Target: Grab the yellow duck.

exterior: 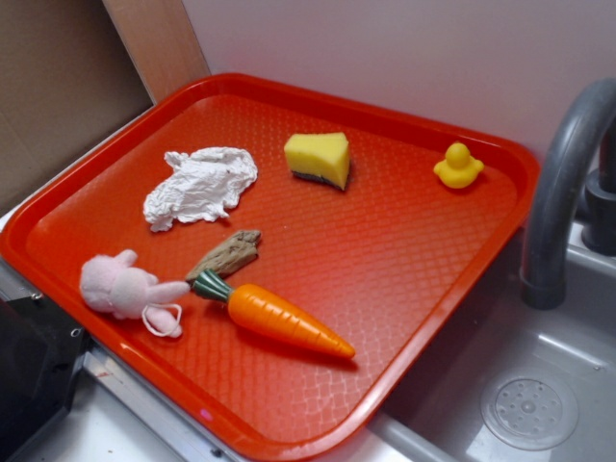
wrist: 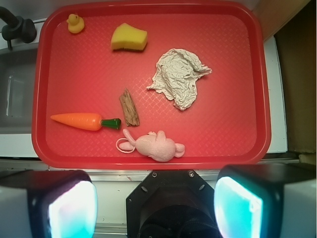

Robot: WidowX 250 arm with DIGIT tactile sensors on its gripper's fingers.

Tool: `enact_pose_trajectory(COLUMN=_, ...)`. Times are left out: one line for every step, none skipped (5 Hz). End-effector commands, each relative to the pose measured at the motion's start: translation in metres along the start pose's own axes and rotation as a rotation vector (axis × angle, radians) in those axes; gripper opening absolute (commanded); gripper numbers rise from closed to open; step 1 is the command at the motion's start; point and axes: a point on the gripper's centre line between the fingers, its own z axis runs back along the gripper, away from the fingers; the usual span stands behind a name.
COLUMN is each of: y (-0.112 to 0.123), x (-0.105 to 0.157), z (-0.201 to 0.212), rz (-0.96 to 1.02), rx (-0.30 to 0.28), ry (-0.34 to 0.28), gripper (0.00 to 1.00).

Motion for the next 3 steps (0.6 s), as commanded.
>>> enact_pose_trajectory(y=0.0, x=0.0, z=0.0, rz=0.0, rx=0.0, ry=0.0, gripper=1.0)
enact_pose_trajectory(y=-0.018, x=0.032, z=-0.012, rz=-0.053, rx=0.019, ry=-0.062, gripper=1.0)
enact_pose_trajectory(y=-0.039, x=0.07, z=-0.03, rz=-0.107, rx=-0.01, ry=-0.089, gripper=1.0)
